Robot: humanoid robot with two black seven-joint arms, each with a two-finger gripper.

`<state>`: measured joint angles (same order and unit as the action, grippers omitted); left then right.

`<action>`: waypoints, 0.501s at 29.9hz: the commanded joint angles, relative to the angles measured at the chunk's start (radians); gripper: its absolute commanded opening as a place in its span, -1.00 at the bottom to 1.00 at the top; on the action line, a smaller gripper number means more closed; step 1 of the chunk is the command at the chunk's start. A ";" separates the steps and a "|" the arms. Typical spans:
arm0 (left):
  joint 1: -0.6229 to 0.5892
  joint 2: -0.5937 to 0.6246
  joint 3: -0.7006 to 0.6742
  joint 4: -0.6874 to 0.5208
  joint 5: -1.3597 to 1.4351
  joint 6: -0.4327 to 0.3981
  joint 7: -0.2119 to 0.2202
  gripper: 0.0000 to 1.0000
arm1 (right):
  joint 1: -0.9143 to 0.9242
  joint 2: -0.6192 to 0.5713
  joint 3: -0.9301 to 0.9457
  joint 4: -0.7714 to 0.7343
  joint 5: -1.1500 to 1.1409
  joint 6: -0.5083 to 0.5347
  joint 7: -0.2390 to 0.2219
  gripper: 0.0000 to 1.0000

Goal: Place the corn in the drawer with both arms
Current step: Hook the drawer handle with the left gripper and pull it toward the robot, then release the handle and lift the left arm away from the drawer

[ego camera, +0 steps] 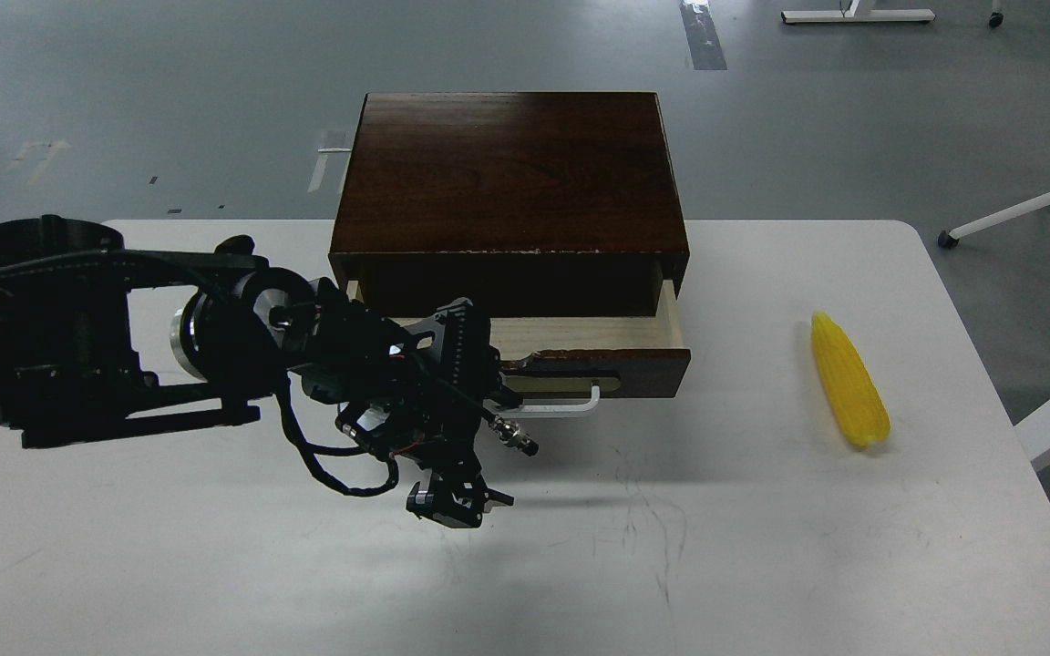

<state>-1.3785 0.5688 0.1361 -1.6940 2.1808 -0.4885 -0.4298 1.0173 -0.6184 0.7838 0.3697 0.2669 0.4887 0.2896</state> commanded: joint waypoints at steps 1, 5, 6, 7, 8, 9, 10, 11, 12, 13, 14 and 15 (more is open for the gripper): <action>-0.005 0.003 -0.033 0.005 -0.041 0.000 0.002 0.94 | 0.000 -0.001 0.000 0.000 0.000 0.000 -0.001 1.00; -0.011 0.011 -0.090 0.010 -0.203 0.000 0.005 0.95 | 0.000 -0.001 0.000 0.000 0.000 0.000 -0.001 1.00; -0.020 0.026 -0.108 0.010 -0.251 0.000 0.005 0.95 | 0.001 -0.001 -0.001 0.000 0.000 0.000 -0.001 1.00; -0.025 0.035 -0.119 0.011 -0.277 0.000 0.005 0.95 | 0.001 -0.003 -0.005 0.000 0.000 0.000 -0.001 1.00; -0.031 0.046 -0.133 0.011 -0.304 0.000 0.003 0.95 | 0.001 -0.003 -0.006 0.001 -0.002 0.000 -0.001 1.00; -0.037 0.066 -0.173 0.013 -0.376 0.000 0.000 0.95 | 0.001 -0.007 -0.012 0.005 -0.002 0.000 -0.001 1.00; -0.037 0.080 -0.203 0.016 -0.425 0.000 -0.001 0.95 | 0.001 -0.014 -0.015 0.006 -0.005 0.000 -0.001 1.00; -0.033 0.107 -0.269 0.031 -0.537 0.000 0.002 0.95 | 0.001 -0.032 -0.034 0.011 -0.014 0.000 -0.001 1.00; -0.031 0.120 -0.300 0.049 -0.602 0.000 0.003 0.95 | 0.003 -0.041 -0.050 0.012 -0.017 0.000 -0.001 1.00; -0.028 0.135 -0.343 0.106 -0.731 0.000 0.005 0.95 | 0.004 -0.062 -0.107 0.012 -0.031 0.000 -0.001 1.00; -0.027 0.137 -0.367 0.178 -0.859 0.000 0.006 0.95 | 0.010 -0.076 -0.179 0.012 -0.060 0.000 0.000 1.00; -0.027 0.137 -0.368 0.178 -0.860 0.000 0.006 0.95 | 0.010 -0.077 -0.179 0.012 -0.060 0.000 0.000 1.00</action>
<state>-1.4104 0.6878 -0.1708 -1.6061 1.5218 -0.4885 -0.4271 1.0225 -0.6687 0.6948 0.3807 0.2388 0.4887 0.2883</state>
